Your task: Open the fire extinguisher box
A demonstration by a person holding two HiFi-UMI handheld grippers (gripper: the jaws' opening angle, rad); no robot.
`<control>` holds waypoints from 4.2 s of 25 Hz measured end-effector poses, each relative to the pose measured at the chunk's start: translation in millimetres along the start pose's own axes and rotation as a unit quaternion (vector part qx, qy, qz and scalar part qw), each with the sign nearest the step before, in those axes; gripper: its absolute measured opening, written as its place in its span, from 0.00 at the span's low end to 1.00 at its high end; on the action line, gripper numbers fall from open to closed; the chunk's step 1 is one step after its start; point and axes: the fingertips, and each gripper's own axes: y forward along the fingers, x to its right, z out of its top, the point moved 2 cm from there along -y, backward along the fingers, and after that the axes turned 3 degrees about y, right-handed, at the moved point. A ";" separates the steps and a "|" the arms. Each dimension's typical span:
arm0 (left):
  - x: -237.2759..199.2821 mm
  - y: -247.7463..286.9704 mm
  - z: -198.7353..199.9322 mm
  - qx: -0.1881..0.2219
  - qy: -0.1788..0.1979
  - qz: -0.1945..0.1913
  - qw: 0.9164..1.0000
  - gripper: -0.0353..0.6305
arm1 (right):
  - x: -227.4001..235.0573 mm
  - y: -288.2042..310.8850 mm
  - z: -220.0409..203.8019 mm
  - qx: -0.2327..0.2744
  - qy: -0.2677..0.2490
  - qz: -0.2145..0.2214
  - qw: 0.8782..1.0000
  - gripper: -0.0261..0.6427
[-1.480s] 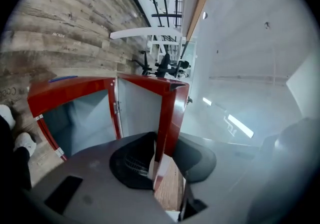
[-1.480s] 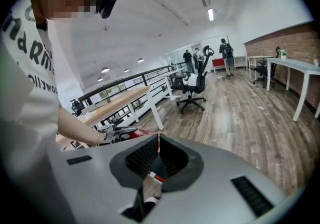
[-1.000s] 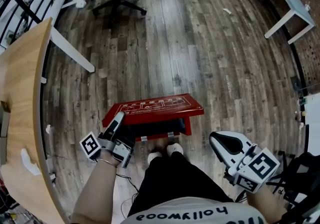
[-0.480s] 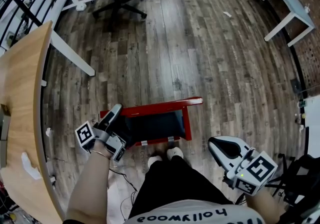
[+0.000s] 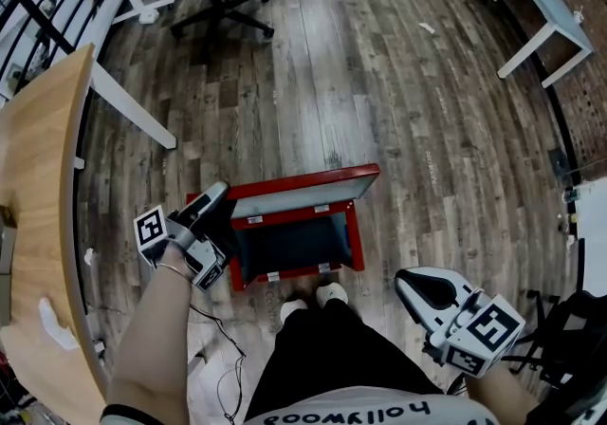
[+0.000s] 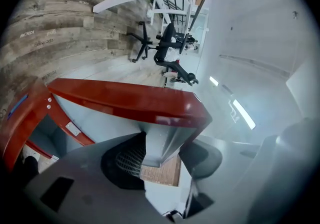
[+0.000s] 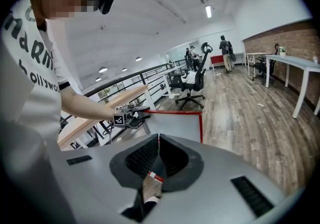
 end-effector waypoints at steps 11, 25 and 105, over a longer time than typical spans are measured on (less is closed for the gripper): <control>-9.8 25.4 35.5 -0.100 -0.051 0.043 0.993 0.32 | -11.4 16.3 -36.9 -0.033 0.020 0.000 0.999 0.06; -30.7 48.6 70.3 -0.091 -0.063 0.052 0.993 0.35 | -15.2 24.4 -66.2 -0.051 0.039 -0.011 0.998 0.06; 310.3 -30.0 -253.0 -0.049 0.746 0.000 0.664 0.11 | -130.9 -46.4 184.3 0.144 -0.168 0.088 0.971 0.06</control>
